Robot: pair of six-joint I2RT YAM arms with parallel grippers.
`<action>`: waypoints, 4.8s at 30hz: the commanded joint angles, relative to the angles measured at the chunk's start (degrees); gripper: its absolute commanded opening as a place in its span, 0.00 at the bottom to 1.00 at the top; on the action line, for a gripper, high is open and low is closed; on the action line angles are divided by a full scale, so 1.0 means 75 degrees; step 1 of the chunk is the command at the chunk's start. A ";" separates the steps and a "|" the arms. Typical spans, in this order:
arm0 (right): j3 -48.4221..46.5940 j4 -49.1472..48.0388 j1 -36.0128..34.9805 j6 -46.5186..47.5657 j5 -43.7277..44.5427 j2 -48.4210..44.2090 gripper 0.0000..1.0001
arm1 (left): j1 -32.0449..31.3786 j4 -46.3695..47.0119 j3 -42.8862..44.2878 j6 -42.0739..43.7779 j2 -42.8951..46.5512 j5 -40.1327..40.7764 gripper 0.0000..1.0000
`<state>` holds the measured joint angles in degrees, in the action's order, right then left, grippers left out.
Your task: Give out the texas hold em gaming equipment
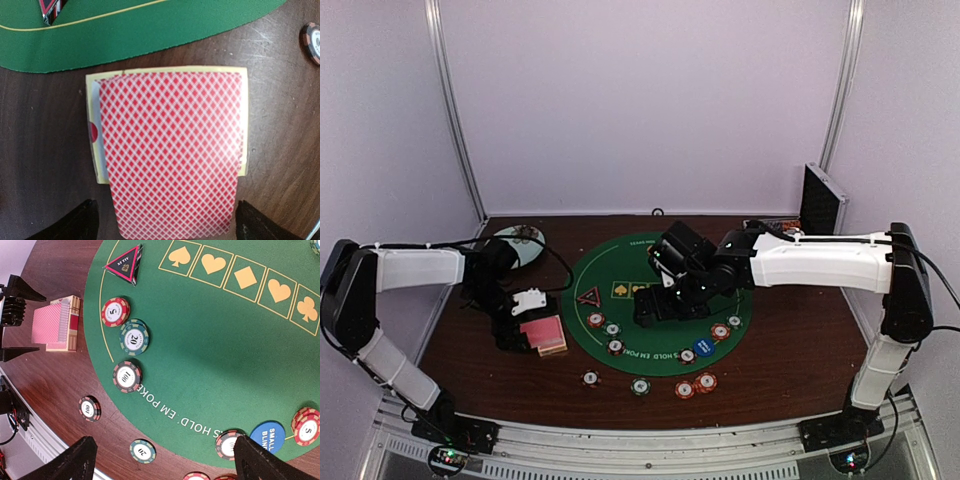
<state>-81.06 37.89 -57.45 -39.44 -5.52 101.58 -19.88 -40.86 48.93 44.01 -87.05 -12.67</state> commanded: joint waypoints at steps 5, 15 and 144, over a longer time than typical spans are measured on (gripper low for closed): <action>0.0047 0.0136 0.0020 -0.0077 0.0102 -0.0289 0.99 | -0.0045 0.0406 -0.0043 -0.0097 -0.0362 -0.0012 0.98; 0.0046 0.0164 0.0019 -0.0050 0.0046 -0.0313 0.99 | -0.0045 0.0549 0.0007 -0.0124 -0.0643 0.0070 0.98; -0.1289 -0.9609 0.0230 -0.6081 -0.5443 0.3824 0.14 | -0.0628 -0.1792 0.2418 -0.0567 0.0579 -0.1955 0.98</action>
<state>-89.82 -31.35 -55.51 -84.05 -45.65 129.25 -24.23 -54.63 64.53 39.29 -82.41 -24.71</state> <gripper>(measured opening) 0.171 0.853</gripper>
